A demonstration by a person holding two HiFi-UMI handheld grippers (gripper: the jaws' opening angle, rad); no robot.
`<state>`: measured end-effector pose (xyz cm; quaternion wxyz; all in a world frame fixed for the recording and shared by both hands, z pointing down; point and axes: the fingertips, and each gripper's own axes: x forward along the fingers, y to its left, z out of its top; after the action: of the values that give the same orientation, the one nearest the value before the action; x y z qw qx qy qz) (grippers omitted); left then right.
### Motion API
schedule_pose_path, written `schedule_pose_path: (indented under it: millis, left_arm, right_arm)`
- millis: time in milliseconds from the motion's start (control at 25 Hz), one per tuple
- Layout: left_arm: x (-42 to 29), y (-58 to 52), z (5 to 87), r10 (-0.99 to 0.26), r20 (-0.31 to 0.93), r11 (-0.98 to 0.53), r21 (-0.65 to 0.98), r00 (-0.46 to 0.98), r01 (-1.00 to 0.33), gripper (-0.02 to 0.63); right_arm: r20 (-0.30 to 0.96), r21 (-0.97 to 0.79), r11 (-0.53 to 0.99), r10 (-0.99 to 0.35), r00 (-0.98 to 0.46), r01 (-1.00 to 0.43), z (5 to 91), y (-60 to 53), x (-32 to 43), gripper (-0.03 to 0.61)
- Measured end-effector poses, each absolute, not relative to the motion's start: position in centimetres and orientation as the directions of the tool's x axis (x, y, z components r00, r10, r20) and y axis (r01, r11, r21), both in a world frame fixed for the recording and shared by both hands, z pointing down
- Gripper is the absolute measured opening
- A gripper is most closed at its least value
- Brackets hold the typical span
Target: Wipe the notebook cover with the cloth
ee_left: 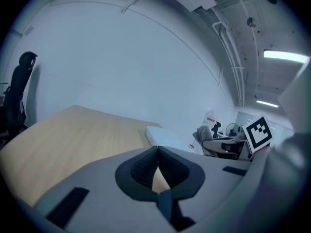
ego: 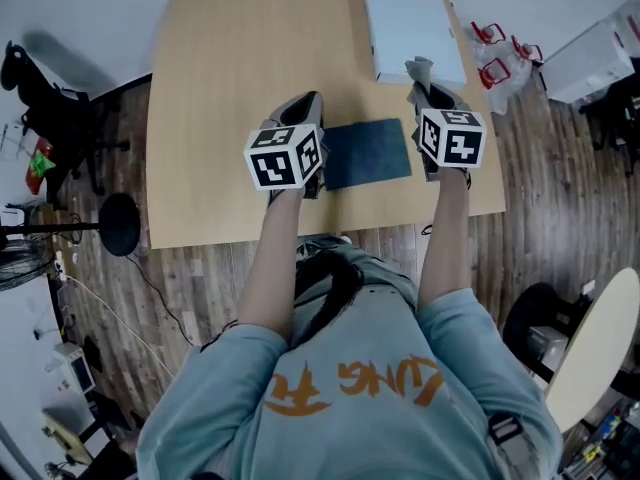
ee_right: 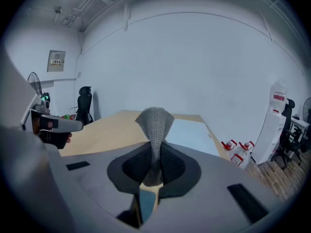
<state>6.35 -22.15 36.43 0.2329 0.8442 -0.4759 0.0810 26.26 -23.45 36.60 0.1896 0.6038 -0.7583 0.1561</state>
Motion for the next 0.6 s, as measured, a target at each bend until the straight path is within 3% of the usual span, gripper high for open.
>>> schedule_pose_path:
  millis: [600]
  left_arm:
    - [-1.0,-23.1,15.9,-0.921,-0.049,-0.387,0.193,0.385,-0.901,0.017]
  right_arm:
    - [0.038,-0.038,0.431,-0.901,-0.433,-0.901,17.7,-24.2,18.9,0.028]
